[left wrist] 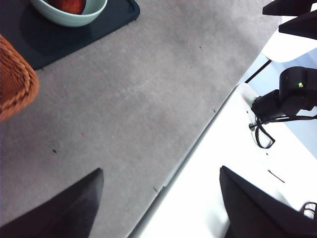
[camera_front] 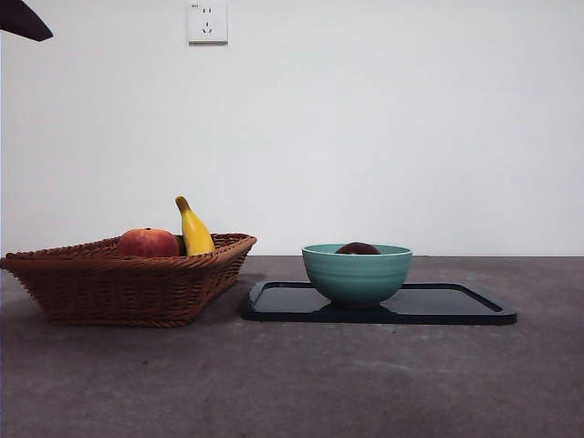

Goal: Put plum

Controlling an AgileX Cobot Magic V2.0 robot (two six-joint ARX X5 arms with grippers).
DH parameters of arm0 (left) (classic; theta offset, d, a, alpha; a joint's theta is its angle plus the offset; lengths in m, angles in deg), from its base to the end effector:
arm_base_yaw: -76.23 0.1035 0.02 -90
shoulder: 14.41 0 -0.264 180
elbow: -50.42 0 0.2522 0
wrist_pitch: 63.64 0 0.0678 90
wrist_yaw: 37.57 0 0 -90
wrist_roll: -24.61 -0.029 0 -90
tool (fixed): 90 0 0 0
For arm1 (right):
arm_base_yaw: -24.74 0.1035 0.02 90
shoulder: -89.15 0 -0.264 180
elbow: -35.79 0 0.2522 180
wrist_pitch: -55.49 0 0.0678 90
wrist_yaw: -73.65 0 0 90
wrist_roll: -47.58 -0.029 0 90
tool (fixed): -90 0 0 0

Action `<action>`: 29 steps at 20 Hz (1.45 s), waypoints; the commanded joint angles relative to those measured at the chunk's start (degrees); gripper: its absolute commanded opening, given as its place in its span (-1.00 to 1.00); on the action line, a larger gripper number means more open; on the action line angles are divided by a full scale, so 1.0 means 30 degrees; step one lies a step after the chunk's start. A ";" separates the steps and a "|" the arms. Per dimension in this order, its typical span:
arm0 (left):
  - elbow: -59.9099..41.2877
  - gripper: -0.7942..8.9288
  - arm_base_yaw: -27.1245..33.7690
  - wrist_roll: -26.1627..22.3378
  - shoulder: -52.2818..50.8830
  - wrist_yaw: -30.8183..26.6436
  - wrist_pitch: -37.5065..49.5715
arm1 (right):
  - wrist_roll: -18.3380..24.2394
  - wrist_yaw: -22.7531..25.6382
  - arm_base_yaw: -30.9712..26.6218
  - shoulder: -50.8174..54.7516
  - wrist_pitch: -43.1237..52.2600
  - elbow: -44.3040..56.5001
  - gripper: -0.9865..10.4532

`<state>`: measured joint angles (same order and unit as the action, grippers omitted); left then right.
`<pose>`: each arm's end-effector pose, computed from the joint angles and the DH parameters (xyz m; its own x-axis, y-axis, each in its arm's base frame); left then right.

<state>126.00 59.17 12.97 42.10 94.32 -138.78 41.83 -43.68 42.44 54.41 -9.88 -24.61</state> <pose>0.1497 -0.0662 0.3319 0.2014 -0.7602 -0.6177 0.7229 0.5408 -0.4300 0.0935 0.0438 0.3034 0.5115 0.6452 -0.5676 -0.5425 0.7547 0.3689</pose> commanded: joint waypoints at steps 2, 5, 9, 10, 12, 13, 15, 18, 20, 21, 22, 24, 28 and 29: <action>0.0153 -0.07 -0.0379 0.1464 0.0102 0.0029 0.2025 | 0.0226 -0.0080 0.0109 -0.0087 0.0197 -0.0168 -0.36; 0.0168 -0.05 -0.1435 0.3468 0.0284 -0.1734 0.5122 | 0.0226 -0.0080 0.0109 -0.0087 0.0197 -0.0168 -0.36; 0.1188 0.01 -0.3002 0.4546 0.2018 -0.4182 0.7206 | 0.0226 -0.0080 0.0109 -0.0095 0.0335 -0.0168 -0.36; 0.1741 0.01 -0.3235 0.4546 0.2739 -0.4510 0.7322 | 0.0226 -0.0080 0.0109 -0.0095 0.0415 -0.0168 -0.36; 0.3228 0.00 -0.3774 0.4539 0.4612 -0.4940 0.7424 | 0.0226 -0.0080 0.0109 -0.0095 0.0488 -0.0168 -0.36; 0.4102 0.00 -0.4058 0.4495 0.5705 -0.5202 0.7482 | 0.0226 -0.0080 0.0109 -0.0095 0.0481 -0.0168 -0.36; 0.5712 0.00 -0.4459 0.4233 0.7766 -0.5537 0.7628 | 0.0226 -0.0080 0.0109 -0.0095 0.0481 -0.0168 -0.36; 0.7737 0.00 -0.5042 0.3402 1.0622 -0.6120 0.8247 | 0.0219 -0.0080 0.0109 -0.0095 0.0474 -0.0168 -0.36; 0.8765 0.00 -0.5370 0.3016 1.2407 -0.7082 0.9158 | 0.0219 -0.0080 0.0109 -0.0095 0.0474 -0.0168 -0.36; 0.9282 0.00 -0.5493 0.3024 1.3340 -0.7176 0.9624 | 0.0219 -0.0080 0.0109 -0.0095 0.0466 -0.0168 -0.36; 0.9697 0.00 -0.5595 0.3024 1.4149 -0.7191 1.0018 | 0.0211 -0.0080 0.0109 -0.0095 0.0466 -0.0168 -0.36; 1.0499 0.00 -0.5763 0.2798 1.5642 -0.7592 1.0535 | 0.0211 -0.0080 0.0109 -0.0095 0.0466 -0.0168 -0.36; 1.1234 0.00 -0.5996 0.2317 1.7996 -0.7847 1.1431 | 0.0197 -0.0080 0.0109 -0.0095 0.0459 -0.0168 -0.36; 1.1242 0.00 -0.6105 0.2062 1.8469 -0.7905 1.1657 | 0.0197 -0.0080 0.0109 -0.0095 0.0459 -0.0168 -0.36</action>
<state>158.00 41.49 20.58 96.30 70.54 -104.29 41.83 -43.68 42.44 54.41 -8.94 -24.61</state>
